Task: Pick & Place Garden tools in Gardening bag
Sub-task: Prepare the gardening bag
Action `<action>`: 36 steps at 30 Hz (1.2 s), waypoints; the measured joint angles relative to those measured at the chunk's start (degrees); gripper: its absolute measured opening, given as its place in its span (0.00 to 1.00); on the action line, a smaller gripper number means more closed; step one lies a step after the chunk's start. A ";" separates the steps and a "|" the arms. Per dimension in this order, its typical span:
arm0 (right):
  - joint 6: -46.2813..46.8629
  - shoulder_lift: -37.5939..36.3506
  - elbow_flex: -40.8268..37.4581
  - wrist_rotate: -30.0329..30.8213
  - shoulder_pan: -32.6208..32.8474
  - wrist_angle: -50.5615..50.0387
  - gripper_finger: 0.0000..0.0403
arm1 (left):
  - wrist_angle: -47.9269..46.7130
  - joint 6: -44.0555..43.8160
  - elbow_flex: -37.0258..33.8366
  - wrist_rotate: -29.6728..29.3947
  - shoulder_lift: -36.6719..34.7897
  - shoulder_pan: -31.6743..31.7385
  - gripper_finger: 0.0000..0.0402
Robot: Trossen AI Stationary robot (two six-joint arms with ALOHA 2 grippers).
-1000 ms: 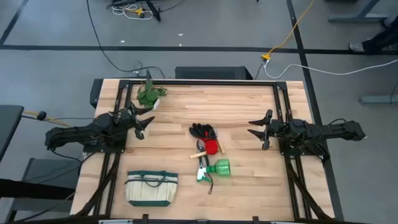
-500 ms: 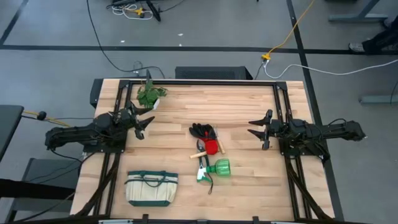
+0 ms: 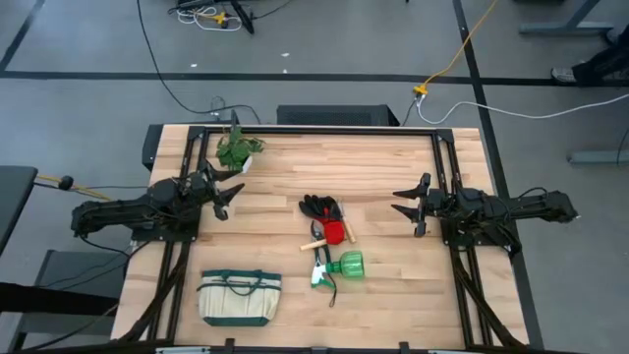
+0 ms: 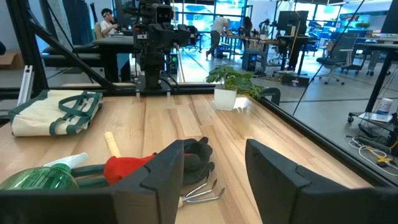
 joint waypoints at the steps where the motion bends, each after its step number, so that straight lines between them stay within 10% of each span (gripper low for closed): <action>1: 0.02 -0.01 -0.01 0.01 0.00 -0.02 0.43 | 0.00 0.61 -0.01 -0.29 0.01 -0.01 0.52; 26: 0.01 0.00 0.00 0.00 -0.01 -0.01 0.43 | 0.09 -3.81 -0.01 -0.22 -0.01 0.01 0.52; 36: 0.01 -0.02 0.00 0.04 -0.02 0.70 0.43 | -13.70 -19.18 5.06 19.98 -0.01 -0.25 0.51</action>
